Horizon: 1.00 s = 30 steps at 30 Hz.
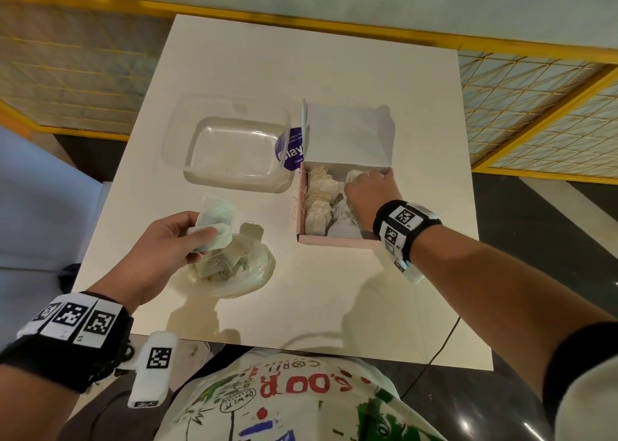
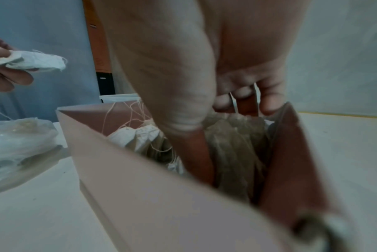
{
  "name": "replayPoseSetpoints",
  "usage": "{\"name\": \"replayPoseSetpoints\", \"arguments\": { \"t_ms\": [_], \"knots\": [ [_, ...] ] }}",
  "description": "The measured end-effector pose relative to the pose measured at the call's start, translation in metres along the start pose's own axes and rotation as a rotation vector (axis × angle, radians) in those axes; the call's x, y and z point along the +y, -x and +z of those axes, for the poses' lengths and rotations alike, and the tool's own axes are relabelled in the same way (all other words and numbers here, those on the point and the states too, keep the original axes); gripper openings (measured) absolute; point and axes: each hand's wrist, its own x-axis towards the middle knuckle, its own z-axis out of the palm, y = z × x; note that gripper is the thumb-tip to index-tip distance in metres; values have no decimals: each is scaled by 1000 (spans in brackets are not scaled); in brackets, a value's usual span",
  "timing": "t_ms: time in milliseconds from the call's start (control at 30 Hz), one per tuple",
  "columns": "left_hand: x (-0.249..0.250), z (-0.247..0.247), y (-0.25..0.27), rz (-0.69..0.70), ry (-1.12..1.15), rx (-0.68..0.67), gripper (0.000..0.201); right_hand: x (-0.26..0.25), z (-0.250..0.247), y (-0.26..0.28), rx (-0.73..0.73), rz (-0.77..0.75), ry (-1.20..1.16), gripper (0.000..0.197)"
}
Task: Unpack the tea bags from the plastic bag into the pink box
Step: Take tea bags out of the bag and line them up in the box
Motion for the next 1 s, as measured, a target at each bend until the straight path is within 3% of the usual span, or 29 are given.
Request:
{"name": "replayPoseSetpoints", "arguments": {
  "t_ms": [100, 267, 367, 433, 500, 600, 700, 800, 1000],
  "knots": [
    [-1, -1, 2, -4, -3, -7, 16, 0, -3, -2, -44, 17, -16, 34],
    [3, 0, 6, -11, -19, -30, 14, 5, -12, 3, 9, 17, -31, 68],
    [6, -1, 7, -6, -21, -43, 14, 0, -39, 14, 109, 24, -61, 50],
    [7, -1, 8, -1, -8, -59, 16, -13, -60, 20, 201, 4, -211, 35],
    [8, -2, 9, 8, -4, -85, 17, -38, -81, 24, 213, -99, -612, 30],
    [9, -4, 10, 14, -20, -136, 18, -78, -110, 24, -1, -204, -1227, 42],
    [10, -6, 11, 16, -27, -162, 17, -105, -122, 17, -109, -286, -1280, 36],
    [8, -12, 9, 24, -47, -148, 18, -107, -127, 13, -40, -306, -1293, 16],
    [-4, -26, 4, 13, -21, -114, 20, -21, -107, 23, 58, -116, -1269, 6]
  ]
}}
